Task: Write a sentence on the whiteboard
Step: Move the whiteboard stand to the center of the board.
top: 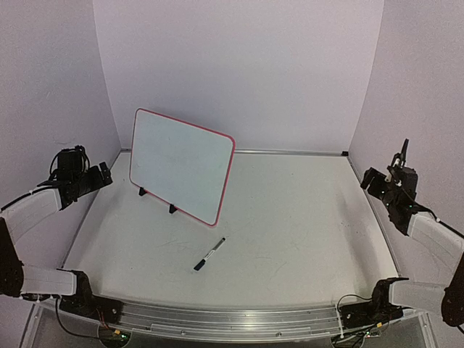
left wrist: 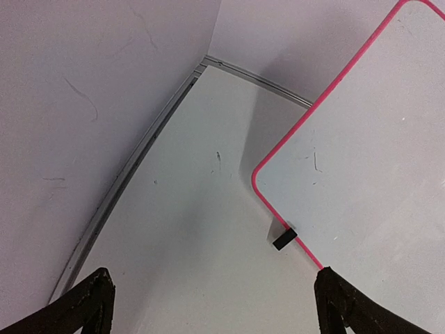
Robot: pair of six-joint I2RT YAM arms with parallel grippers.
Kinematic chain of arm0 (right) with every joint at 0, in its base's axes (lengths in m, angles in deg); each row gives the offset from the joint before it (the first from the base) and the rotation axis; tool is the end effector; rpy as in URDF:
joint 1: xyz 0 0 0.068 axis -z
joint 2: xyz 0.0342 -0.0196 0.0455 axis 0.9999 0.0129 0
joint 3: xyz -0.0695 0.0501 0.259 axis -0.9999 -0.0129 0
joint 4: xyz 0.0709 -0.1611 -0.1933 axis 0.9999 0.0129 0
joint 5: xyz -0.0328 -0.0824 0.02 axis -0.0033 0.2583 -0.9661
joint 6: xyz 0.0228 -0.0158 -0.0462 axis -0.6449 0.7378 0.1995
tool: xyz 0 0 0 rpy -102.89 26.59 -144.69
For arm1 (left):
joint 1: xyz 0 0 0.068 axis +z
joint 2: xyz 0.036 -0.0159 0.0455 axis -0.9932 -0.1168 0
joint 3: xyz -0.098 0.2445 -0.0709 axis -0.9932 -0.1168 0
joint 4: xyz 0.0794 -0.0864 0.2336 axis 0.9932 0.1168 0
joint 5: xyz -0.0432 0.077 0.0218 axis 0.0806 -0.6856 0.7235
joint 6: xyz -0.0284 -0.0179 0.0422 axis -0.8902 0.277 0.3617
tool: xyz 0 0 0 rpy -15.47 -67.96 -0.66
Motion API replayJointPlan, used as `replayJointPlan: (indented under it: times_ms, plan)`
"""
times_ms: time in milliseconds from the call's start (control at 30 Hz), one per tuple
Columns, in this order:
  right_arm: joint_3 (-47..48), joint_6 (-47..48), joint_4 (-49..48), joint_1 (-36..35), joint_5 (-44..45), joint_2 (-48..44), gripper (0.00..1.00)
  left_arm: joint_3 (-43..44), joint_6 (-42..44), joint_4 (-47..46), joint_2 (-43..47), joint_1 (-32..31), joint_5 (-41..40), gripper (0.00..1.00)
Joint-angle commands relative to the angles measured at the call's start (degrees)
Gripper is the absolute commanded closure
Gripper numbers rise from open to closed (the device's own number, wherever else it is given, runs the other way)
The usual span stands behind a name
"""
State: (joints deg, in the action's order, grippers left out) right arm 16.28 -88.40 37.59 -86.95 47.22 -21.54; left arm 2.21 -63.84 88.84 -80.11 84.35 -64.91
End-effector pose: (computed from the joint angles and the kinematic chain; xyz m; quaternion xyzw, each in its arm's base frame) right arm 0.2293 -0.0140 0.2545 0.1662 0.7736 0.0189 0.6112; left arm 0.2490 0.0086 0.2525 -0.1755 0.8488 -0.0269 0.4979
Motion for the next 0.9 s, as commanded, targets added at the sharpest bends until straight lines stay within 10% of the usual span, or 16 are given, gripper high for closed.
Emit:
replayJointPlan:
  times_ms: [0,233,600,867]
  plan:
    - [2.8,0.3,3.8,0.1,-3.0,-0.2,0.02,1.4,-3.0,1.9,-0.3,-0.1,2.3,0.01]
    - [3.7,1.8,5.9,0.1,-10.6,0.3,0.02,2.8,-4.1,0.5,-9.3,-0.7,12.9,0.01]
    - [3.5,1.6,7.0,0.1,-18.3,1.1,0.02,6.7,6.0,-6.3,-22.6,-26.6,13.1,0.02]
    - [3.8,1.6,7.6,0.0,-20.1,0.4,0.02,9.5,7.4,-9.4,-30.9,-31.4,12.0,0.11]
